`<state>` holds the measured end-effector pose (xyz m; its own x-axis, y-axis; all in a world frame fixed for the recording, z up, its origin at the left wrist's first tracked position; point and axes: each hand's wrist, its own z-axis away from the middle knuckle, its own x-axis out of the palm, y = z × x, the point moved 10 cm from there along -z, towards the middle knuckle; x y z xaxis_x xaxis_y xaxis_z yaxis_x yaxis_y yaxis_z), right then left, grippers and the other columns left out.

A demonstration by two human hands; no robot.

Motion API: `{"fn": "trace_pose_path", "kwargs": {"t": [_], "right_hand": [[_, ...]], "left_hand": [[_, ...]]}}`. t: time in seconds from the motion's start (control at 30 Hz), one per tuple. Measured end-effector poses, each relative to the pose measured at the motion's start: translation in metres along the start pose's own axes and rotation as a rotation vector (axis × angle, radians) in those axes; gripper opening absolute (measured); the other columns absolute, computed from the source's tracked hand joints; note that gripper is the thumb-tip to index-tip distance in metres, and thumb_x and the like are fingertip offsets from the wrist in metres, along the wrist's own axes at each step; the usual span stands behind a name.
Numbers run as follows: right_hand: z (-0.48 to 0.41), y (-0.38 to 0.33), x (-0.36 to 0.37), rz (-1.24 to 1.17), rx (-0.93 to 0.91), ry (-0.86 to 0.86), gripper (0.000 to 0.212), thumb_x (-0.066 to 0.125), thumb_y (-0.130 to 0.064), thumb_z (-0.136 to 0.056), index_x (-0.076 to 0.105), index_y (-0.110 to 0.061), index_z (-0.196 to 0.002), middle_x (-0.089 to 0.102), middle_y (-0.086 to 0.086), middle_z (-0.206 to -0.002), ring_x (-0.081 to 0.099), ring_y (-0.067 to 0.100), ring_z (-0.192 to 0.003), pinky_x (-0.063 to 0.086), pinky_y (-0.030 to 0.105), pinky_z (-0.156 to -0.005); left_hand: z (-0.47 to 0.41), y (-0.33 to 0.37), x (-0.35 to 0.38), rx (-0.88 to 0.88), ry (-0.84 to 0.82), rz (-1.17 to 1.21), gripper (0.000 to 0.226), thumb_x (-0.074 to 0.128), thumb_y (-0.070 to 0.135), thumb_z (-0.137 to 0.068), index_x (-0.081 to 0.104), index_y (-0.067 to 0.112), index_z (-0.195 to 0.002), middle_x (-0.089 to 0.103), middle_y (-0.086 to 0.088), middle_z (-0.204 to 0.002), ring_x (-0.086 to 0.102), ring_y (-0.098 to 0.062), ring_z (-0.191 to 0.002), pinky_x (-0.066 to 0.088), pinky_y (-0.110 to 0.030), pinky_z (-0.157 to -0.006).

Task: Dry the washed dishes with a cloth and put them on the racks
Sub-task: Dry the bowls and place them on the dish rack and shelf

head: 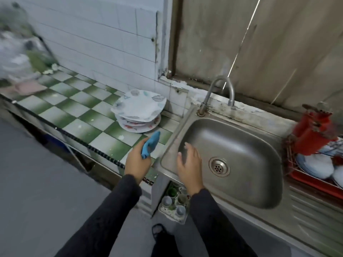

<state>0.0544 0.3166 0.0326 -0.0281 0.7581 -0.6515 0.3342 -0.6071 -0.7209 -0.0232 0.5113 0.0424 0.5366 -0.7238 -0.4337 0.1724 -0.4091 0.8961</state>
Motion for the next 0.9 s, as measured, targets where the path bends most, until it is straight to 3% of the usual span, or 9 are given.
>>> {"fn": "trace_pose_path", "kwargs": {"t": [0.13, 0.23, 0.33, 0.43, 0.53, 0.6, 0.73, 0.83, 0.9], "right_hand": [[-0.026, -0.031, 0.06, -0.122, 0.007, -0.109, 0.036, 0.054, -0.016, -0.099, 0.053, -0.002, -0.132, 0.06, 0.015, -0.125, 0.053, 0.027, -0.117, 0.038, 0.026, -0.097], [-0.053, -0.051, 0.107, -0.22, 0.056, -0.174, 0.034, 0.054, -0.017, -0.101, 0.051, -0.003, -0.132, 0.058, 0.01, -0.122, 0.053, 0.021, -0.113, 0.038, 0.022, -0.09], [-0.099, -0.057, 0.153, -0.364, 0.231, -0.179, 0.028, 0.054, -0.02, -0.102, 0.051, -0.009, -0.127, 0.055, 0.001, -0.115, 0.055, 0.018, -0.109, 0.041, 0.023, -0.086], [-0.14, -0.035, 0.183, -0.509, 0.497, -0.107, 0.026, 0.055, -0.023, -0.101, 0.052, -0.009, -0.122, 0.06, 0.006, -0.115, 0.059, 0.023, -0.104, 0.047, 0.032, -0.089], [-0.175, -0.005, 0.208, -0.543, 0.641, -0.04, 0.028, 0.058, -0.026, -0.095, 0.059, -0.003, -0.109, 0.068, 0.02, -0.116, 0.065, 0.035, -0.103, 0.054, 0.049, -0.094], [-0.196, 0.008, 0.222, -0.547, 0.729, -0.013, 0.025, 0.058, -0.022, -0.094, 0.061, 0.003, -0.099, 0.07, 0.024, -0.111, 0.067, 0.037, -0.097, 0.056, 0.047, -0.088], [-0.207, 0.012, 0.23, -0.62, 0.84, 0.0, 0.012, 0.058, -0.014, -0.099, 0.059, -0.003, -0.105, 0.066, 0.013, -0.107, 0.065, 0.028, -0.095, 0.05, 0.032, -0.078], [-0.211, 0.02, 0.239, -0.599, 0.877, -0.044, 0.021, 0.059, -0.019, -0.101, 0.058, 0.0, -0.11, 0.064, 0.01, -0.103, 0.064, 0.025, -0.088, 0.052, 0.026, -0.064], [-0.213, 0.025, 0.246, -0.627, 0.902, -0.045, 0.032, 0.061, -0.023, -0.1, 0.057, 0.003, -0.119, 0.067, 0.013, -0.107, 0.065, 0.024, -0.083, 0.054, 0.028, -0.062]], "left_hand": [[-0.026, -0.032, -0.039, -0.06, 0.066, 0.001, 0.041, 0.046, 0.006, -0.095, 0.058, 0.032, -0.124, 0.066, 0.006, -0.107, 0.06, -0.015, -0.092, 0.043, -0.023, -0.065], [-0.059, -0.053, -0.065, -0.092, 0.096, 0.028, 0.037, 0.049, 0.007, -0.095, 0.059, 0.029, -0.124, 0.064, 0.007, -0.109, 0.059, -0.015, -0.099, 0.042, -0.024, -0.075], [-0.107, -0.068, -0.087, -0.076, 0.103, 0.02, 0.038, 0.049, 0.007, -0.096, 0.059, 0.029, -0.126, 0.064, 0.005, -0.11, 0.059, -0.016, -0.1, 0.042, -0.027, -0.078], [-0.146, -0.08, -0.103, -0.097, 0.076, 0.014, 0.037, 0.046, 0.009, -0.098, 0.058, 0.034, -0.123, 0.064, 0.005, -0.109, 0.061, -0.014, -0.093, 0.045, -0.027, -0.071], [-0.173, -0.087, -0.117, -0.088, 0.049, 0.009, 0.035, 0.045, 0.008, -0.099, 0.057, 0.034, -0.119, 0.064, 0.01, -0.107, 0.058, 0.006, -0.088, 0.043, -0.008, -0.065], [-0.197, -0.088, -0.126, -0.068, 0.039, 0.025, 0.04, 0.045, 0.0, -0.096, 0.058, 0.032, -0.116, 0.063, 0.014, -0.104, 0.056, 0.011, -0.088, 0.041, -0.003, -0.065], [-0.231, -0.094, -0.134, -0.066, 0.018, 0.032, 0.041, 0.048, -0.003, -0.093, 0.062, 0.026, -0.118, 0.065, 0.012, -0.104, 0.058, -0.001, -0.09, 0.041, -0.003, -0.068], [-0.253, -0.099, -0.13, -0.043, -0.03, 0.031, 0.041, 0.047, -0.002, -0.093, 0.062, 0.023, -0.123, 0.065, 0.005, -0.111, 0.059, -0.005, -0.094, 0.041, -0.006, -0.071], [-0.267, -0.1, -0.129, -0.028, -0.058, 0.026, 0.037, 0.047, 0.003, -0.097, 0.061, 0.026, -0.123, 0.065, 0.008, -0.112, 0.059, -0.009, -0.097, 0.041, -0.008, -0.073]]}}
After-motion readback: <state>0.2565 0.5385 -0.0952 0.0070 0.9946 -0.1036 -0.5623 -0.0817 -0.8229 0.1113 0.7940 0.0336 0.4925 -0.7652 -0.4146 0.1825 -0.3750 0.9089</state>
